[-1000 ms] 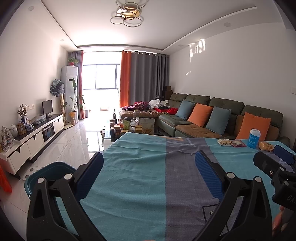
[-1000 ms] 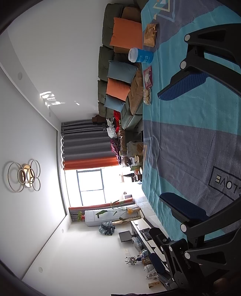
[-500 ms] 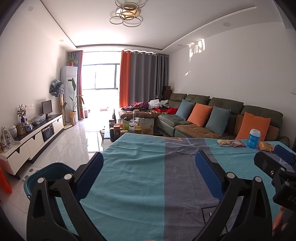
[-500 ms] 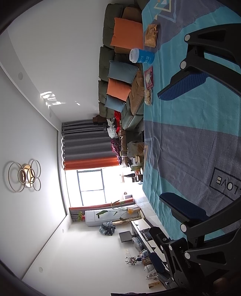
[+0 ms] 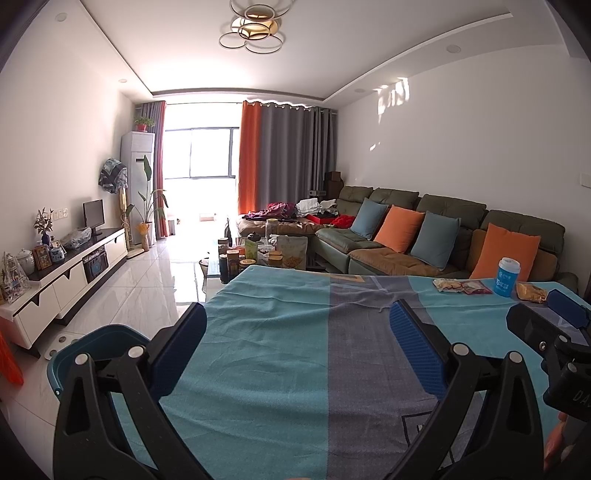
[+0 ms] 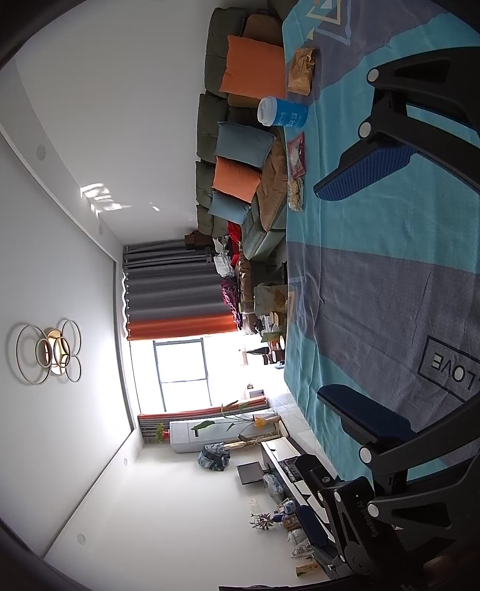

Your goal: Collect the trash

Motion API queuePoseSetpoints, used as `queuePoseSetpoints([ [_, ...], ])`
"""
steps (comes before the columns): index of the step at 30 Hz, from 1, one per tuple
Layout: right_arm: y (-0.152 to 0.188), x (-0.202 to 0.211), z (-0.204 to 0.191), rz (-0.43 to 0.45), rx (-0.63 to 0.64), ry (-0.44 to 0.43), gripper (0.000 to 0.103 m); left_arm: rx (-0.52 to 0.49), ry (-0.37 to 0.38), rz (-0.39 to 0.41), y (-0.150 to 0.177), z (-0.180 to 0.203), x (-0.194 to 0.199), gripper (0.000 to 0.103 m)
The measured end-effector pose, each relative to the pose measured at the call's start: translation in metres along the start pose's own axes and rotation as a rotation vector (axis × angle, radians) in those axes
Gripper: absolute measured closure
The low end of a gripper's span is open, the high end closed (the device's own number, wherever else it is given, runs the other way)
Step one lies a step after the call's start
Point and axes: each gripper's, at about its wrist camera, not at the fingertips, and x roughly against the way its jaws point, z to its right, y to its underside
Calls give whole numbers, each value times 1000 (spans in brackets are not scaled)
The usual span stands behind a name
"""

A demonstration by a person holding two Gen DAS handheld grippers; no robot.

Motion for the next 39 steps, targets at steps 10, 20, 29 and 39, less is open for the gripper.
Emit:
queuePoseSetpoints([
  [10, 1, 0, 1, 4, 0, 0, 7, -1, 1, -1, -1, 0, -1, 6],
  [20, 1, 0, 1, 4, -3, 1, 7, 0, 0, -2, -1, 1, -2, 6],
  [29, 2, 0, 2, 3, -6, -1, 7, -7, -3, -6, 0, 3, -5, 6],
  [39, 2, -1, 5, -9, -7, -5, 7, -29, 24, -51, 3, 8, -11, 6],
])
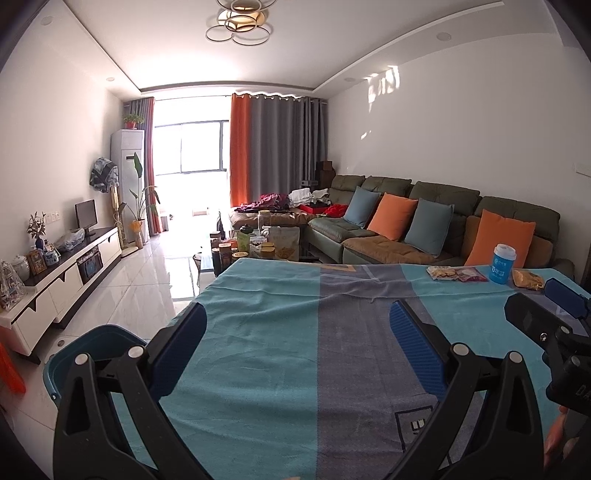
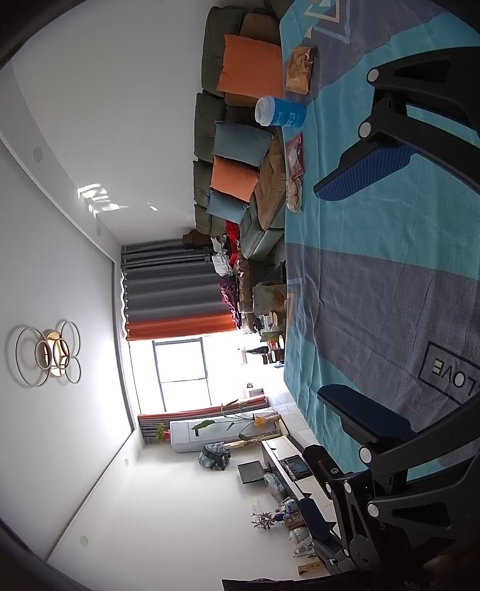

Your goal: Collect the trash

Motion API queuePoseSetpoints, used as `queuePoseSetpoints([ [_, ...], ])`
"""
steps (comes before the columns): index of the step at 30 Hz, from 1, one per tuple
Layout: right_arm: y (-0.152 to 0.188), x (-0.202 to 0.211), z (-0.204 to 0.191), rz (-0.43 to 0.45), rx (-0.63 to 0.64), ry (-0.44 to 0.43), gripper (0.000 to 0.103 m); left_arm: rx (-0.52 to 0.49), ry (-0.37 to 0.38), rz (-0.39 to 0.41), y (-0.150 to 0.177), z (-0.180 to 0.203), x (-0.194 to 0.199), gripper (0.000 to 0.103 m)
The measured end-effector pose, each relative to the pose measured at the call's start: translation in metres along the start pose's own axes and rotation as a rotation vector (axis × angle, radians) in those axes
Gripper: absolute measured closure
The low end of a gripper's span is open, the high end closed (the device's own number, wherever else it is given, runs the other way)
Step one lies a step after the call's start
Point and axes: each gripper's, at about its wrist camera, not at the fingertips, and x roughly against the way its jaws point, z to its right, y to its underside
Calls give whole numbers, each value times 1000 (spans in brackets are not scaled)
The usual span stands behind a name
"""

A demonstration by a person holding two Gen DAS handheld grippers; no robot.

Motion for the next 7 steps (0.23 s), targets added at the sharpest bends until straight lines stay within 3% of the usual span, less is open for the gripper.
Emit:
queuePoseSetpoints([
  [5, -1, -6, 16, -55, -2, 19, 7, 34, 46, -181, 1, -4, -35, 6],
  [7, -2, -10, 27, -94, -4, 35, 7, 52, 30, -253, 2, -7, -54, 6],
])
